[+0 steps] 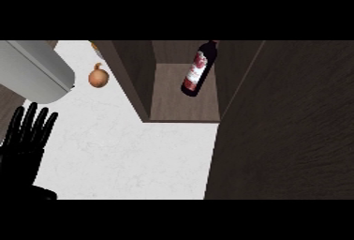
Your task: Pick up the wine, place it into the cabinet and close the cabinet
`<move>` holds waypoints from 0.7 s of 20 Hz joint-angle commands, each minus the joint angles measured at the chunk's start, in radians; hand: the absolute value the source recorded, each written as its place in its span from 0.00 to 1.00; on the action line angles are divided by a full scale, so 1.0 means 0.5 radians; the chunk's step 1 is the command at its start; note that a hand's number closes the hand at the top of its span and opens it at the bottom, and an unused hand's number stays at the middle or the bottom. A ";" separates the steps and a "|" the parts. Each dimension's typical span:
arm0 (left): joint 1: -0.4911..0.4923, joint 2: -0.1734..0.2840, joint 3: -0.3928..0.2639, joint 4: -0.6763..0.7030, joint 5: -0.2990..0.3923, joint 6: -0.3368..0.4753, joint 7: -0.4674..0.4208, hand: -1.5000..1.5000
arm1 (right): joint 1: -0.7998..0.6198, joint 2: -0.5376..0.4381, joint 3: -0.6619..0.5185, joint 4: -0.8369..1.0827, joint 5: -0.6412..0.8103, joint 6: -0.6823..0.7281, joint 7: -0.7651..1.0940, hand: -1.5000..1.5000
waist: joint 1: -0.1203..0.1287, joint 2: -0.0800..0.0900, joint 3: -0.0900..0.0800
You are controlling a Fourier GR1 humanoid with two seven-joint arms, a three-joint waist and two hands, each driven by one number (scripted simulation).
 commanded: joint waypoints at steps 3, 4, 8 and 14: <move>0.064 0.080 0.071 0.020 0.044 -0.135 0.004 0.00 | -0.153 0.302 0.281 -0.280 -0.015 -0.080 0.240 1.00 | 0.031 0.000 -0.004; -0.009 0.059 0.042 0.005 0.047 -0.088 0.056 0.00 | -0.215 0.336 0.232 -0.266 -0.090 -0.072 0.257 1.00 | 0.038 0.010 -0.004; -0.050 0.110 0.113 0.059 0.118 -0.143 0.094 0.00 | -0.374 0.441 0.201 -0.143 -0.151 -0.037 0.329 1.00 | 0.068 0.019 -0.005; -0.040 0.120 0.118 0.014 0.117 -0.140 0.113 0.00 | -0.644 0.649 0.191 0.023 -0.125 -0.064 0.536 1.00 | 0.114 0.011 -0.008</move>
